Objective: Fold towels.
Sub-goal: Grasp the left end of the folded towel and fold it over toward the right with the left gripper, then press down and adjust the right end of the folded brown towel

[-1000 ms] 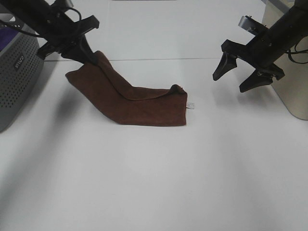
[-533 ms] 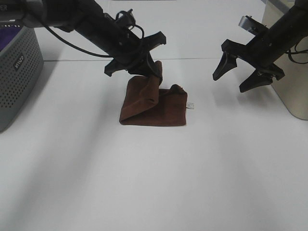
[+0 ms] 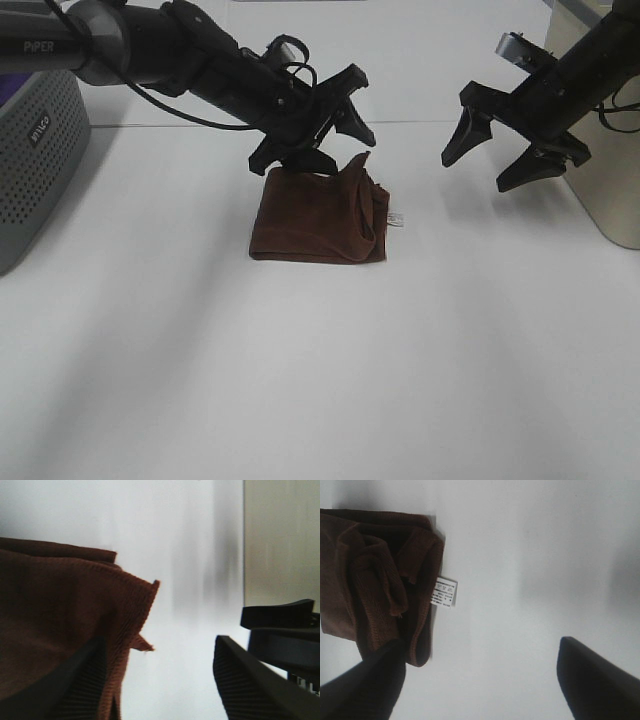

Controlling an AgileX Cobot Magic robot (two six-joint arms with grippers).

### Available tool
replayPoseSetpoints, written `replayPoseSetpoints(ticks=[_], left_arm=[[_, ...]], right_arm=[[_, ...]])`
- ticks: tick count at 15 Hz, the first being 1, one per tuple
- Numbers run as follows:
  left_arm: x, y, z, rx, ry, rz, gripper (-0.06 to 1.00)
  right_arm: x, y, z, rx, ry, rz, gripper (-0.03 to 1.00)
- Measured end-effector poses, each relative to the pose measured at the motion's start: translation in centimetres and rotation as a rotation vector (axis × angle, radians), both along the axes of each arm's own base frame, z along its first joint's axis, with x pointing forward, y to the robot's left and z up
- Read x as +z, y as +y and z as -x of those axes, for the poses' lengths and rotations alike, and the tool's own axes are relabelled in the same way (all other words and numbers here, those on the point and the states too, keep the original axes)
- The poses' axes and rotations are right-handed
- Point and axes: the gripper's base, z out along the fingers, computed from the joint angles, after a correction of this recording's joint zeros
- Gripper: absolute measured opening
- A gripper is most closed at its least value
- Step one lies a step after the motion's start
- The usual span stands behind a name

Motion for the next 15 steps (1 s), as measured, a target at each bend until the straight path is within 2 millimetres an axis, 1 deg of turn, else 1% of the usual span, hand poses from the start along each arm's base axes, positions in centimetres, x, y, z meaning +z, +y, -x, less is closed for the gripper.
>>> replayPoseSetpoints(ticks=[2,4,6,9,10,11,13,14,15], left_arm=[[0.5,-0.3,0.0,-0.026,-0.041,0.05,0.63],[1.3,0.2,-0.3,-0.062,-0.115,0.041,0.63],[2.4,2.2,-1.4,-0.045,-0.164,0.033,0.63],[2.4,7.1,-3.2,-0.021,-0.158,-0.002,0.63],[2.2,8.3,-3.4,-0.032,-0.152,-0.03,0.63],[2.0,9.3,-3.6,-0.041,-0.152,-0.065,0.63],[1.4,10.9,-3.7,-0.068,-0.158,-0.168,0.63],[1.0,11.4,-3.7,-0.075,-0.15,-0.222,0.63],[0.5,12.2,-3.7,-0.078,-0.126,-0.311,0.63]], right_arm=[[0.0,0.0,0.0,-0.001,0.001,-0.004,0.78],[0.2,0.3,0.2,0.008,0.015,-0.041,0.78],[0.6,1.1,0.3,0.05,0.009,-0.139,0.78],[1.9,2.8,0.3,0.088,-0.023,-0.343,0.77],[2.2,3.8,0.3,0.094,-0.033,-0.383,0.75],[2.3,5.2,0.4,0.113,-0.034,-0.409,0.74],[2.6,8.5,1.0,0.191,-0.048,-0.439,0.74],[2.7,10.5,1.5,0.245,-0.066,-0.458,0.74],[2.7,13.4,1.9,0.276,-0.102,-0.483,0.74]])
